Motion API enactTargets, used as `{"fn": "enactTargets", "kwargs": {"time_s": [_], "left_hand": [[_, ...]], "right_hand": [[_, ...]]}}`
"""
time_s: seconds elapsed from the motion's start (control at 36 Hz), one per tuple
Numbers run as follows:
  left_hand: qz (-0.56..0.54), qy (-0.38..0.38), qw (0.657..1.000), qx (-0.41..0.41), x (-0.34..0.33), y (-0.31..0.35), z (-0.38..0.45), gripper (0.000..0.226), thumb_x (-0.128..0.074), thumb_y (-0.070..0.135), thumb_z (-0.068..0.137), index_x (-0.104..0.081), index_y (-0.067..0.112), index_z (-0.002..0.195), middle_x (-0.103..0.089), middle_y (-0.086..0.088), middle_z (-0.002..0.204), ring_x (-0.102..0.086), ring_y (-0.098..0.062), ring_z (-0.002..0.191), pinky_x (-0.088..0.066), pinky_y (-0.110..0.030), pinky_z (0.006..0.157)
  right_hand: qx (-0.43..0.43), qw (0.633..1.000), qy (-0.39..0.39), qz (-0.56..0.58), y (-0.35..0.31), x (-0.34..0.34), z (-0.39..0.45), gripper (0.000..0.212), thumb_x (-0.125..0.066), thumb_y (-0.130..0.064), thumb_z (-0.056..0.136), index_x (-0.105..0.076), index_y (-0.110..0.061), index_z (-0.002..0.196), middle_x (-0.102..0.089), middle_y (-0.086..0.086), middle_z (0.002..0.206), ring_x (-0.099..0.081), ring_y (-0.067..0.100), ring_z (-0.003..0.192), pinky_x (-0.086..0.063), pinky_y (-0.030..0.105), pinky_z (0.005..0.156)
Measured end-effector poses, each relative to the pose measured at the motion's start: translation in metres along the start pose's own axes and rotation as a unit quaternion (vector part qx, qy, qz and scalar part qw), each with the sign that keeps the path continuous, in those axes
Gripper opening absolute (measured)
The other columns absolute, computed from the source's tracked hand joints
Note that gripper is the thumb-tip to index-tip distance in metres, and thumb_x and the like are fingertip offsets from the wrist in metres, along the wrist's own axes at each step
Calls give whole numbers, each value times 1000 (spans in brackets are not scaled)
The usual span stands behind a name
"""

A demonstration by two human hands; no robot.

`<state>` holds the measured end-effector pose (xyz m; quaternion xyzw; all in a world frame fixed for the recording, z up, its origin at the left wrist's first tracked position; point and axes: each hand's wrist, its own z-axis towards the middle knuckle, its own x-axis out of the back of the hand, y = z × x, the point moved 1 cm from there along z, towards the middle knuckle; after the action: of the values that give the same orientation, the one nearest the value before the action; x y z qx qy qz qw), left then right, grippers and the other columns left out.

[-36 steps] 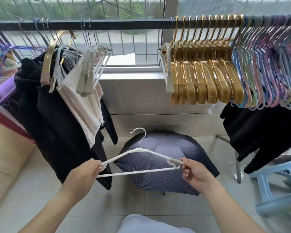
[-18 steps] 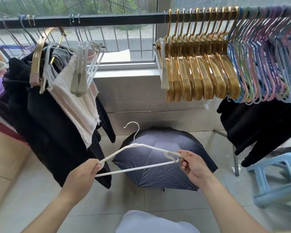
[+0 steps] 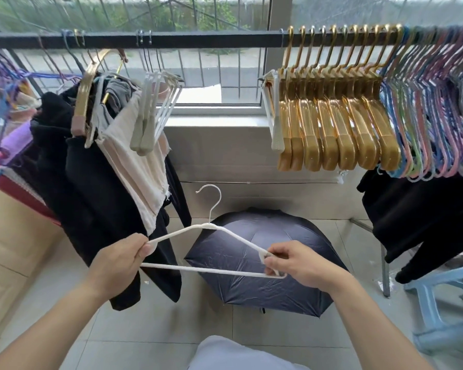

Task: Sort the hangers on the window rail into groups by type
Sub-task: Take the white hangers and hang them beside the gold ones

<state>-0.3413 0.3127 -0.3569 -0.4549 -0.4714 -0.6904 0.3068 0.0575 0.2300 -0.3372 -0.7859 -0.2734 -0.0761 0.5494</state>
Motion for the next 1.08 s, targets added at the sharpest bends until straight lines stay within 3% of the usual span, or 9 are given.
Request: {"fn": "enactTargets", "kwargs": {"time_s": [0.36,0.47,0.53,0.61,0.69,0.78,0.97,1.03,1.08], "left_hand": [[-22,-41,998,32,17,10,17,38,-30,58,100,-52,35,80,-54,11,75,-55,-7,71,-45,-27,63],[-11,-9,999,50,28,22,53,26,-40,43,107,-62,35,120,-57,16,111,-55,-6,96,-52,-33,83],[-4,15,997,79,41,34,73,40,-42,40,106,-52,25,142,-48,2,135,-51,-22,117,-50,-42,96],[0,28,994,104,66,61,97,49,-51,31,104,-43,19,150,-43,-10,147,-47,-33,130,-46,-46,103],[-36,-16,996,74,88,93,106,35,-52,30,105,-59,23,138,-65,3,126,-62,-17,114,-52,-39,98],[-56,-24,997,48,112,117,106,22,-50,33,105,-69,29,116,-69,16,99,-64,-5,96,-56,-38,91],[-29,38,998,42,170,132,143,18,-49,33,105,-67,28,107,-68,13,91,-65,-8,77,-54,-32,73],[-25,56,997,50,177,129,150,19,-49,31,104,-68,26,103,-69,11,87,-67,-10,74,-58,-38,76],[-24,69,996,55,179,124,154,19,-50,29,102,-68,27,96,-69,9,87,-68,-11,74,-60,-41,76]], "right_hand": [[29,999,12,-12,-40,3,-21,16,-61,-21,101,-69,-18,88,-74,4,83,-61,7,71,-48,24,71],[53,995,80,30,-73,8,-31,10,-58,-17,101,-66,-14,95,-68,5,75,-56,11,67,-46,26,68],[60,989,121,52,-97,18,-31,10,-57,-16,100,-65,-16,96,-64,0,70,-52,12,66,-44,31,65],[58,980,183,57,-138,39,-28,15,-53,-31,103,-67,-28,98,-65,-7,72,-52,9,64,-43,33,65],[72,970,226,60,-171,56,-24,19,-47,-33,106,-64,-28,103,-63,-3,81,-54,12,73,-45,34,71],[75,964,254,26,-195,62,-20,20,-41,-31,107,-59,-22,107,-64,7,95,-54,17,78,-46,36,71],[46,946,318,-43,-238,90,18,33,-35,-24,108,-42,-12,138,-56,5,102,-57,16,74,-46,29,53],[23,943,328,-52,-245,99,33,38,-36,-21,106,-41,-8,141,-58,9,112,-61,21,88,-57,38,71],[-8,941,332,-60,-247,105,47,40,-38,-20,104,-44,-6,141,-59,12,123,-60,26,103,-55,44,88]]}}
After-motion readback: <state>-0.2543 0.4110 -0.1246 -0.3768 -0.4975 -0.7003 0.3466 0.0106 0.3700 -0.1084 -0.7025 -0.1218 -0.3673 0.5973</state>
